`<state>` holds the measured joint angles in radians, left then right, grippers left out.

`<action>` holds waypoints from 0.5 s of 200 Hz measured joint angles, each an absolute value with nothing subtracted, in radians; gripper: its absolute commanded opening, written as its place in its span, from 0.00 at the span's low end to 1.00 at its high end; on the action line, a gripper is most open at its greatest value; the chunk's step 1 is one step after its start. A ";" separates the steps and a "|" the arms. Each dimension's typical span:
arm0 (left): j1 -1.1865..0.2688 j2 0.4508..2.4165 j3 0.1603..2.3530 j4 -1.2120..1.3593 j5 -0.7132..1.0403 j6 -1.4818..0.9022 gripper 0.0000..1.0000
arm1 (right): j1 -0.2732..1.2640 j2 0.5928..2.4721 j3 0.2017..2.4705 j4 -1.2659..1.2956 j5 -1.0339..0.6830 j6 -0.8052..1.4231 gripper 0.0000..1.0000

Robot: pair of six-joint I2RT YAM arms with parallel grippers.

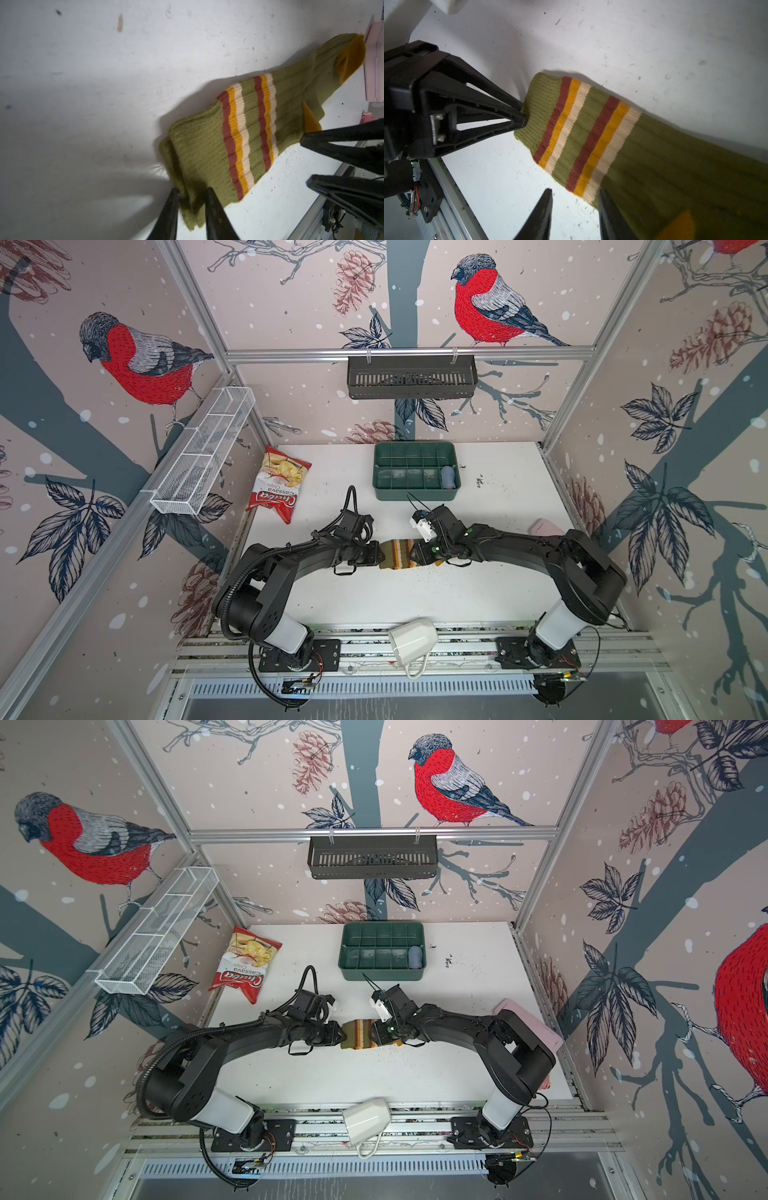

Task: Roll the socks

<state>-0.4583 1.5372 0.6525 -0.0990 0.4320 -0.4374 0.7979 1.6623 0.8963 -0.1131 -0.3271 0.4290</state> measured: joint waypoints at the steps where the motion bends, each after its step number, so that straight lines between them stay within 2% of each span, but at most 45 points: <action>1: -0.458 1.537 0.652 -0.098 0.432 -0.437 0.21 | 0.799 1.663 0.897 -0.112 -0.328 0.431 0.36; 60: -0.458 1.560 0.646 -0.062 0.459 -0.436 0.00 | 0.812 1.713 0.929 -0.089 -0.340 0.449 0.28; 100: -0.458 1.563 0.651 -0.065 0.467 -0.428 0.00 | 0.817 1.752 0.942 -0.062 -0.366 0.469 0.23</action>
<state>-0.4583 1.5631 0.6514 -0.0654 0.4671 -0.4278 0.8169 1.7523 0.9424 -0.0624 -0.3664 0.4690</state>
